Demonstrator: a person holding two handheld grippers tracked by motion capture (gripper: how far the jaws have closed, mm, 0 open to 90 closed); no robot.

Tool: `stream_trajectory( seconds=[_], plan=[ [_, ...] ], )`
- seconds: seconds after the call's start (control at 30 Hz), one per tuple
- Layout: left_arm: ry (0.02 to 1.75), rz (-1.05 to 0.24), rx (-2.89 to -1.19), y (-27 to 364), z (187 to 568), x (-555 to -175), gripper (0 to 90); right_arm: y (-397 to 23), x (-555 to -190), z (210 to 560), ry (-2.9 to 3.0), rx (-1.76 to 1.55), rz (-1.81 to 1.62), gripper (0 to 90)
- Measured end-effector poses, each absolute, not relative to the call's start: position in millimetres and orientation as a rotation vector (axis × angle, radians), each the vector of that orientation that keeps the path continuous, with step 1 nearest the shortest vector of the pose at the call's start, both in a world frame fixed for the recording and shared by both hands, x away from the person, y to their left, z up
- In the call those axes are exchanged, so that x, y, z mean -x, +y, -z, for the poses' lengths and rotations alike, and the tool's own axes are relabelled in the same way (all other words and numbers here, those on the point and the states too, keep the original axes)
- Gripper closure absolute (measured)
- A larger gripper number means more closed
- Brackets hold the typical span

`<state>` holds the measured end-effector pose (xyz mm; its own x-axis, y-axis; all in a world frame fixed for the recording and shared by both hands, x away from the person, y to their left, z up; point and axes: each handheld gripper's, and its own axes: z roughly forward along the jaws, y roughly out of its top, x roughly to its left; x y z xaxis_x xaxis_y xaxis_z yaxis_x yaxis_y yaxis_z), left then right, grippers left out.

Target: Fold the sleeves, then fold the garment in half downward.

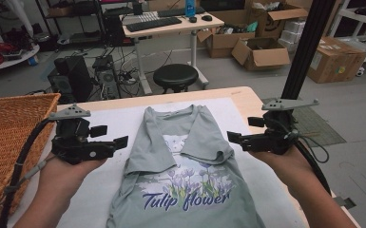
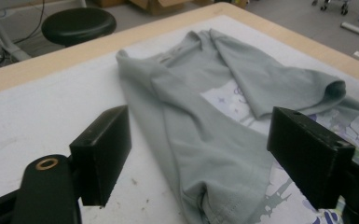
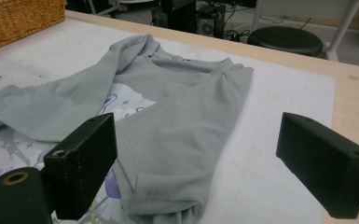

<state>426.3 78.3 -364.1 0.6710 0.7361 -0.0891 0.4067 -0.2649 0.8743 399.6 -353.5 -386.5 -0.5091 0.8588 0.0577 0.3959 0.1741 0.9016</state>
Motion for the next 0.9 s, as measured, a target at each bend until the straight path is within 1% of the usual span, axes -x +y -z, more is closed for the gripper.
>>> stream_trajectory(
  seconds=[0.13, 0.27, 0.47, 0.63, 0.83, 0.9],
  plan=[
    [0.891, -0.397, -1.849, 83, 360, -427, 19.4, -352, -399, 383, 1.975, -1.171, -1.308, 12.1],
    [0.892, -0.376, -1.832, 83, 358, -426, 19.0, -351, -398, 376, 1.976, -1.150, -1.325, 14.6],
    [0.902, -0.328, -1.861, 74, 365, -436, 19.1, -350, -405, 371, 1.992, -1.153, -1.324, 14.8],
    [0.937, -0.305, -1.867, 69, 376, -458, 19.5, -349, -429, 374, 2.029, -1.175, -1.298, 15.5],
    [0.960, -0.269, -1.883, 58, 395, -494, 20.9, -349, -471, 387, 2.073, -1.235, -1.280, 17.2],
    [0.959, -0.256, -1.904, 54, 402, -505, 21.5, -346, -486, 393, 2.098, -1.251, -1.265, 19.5]
  ],
)
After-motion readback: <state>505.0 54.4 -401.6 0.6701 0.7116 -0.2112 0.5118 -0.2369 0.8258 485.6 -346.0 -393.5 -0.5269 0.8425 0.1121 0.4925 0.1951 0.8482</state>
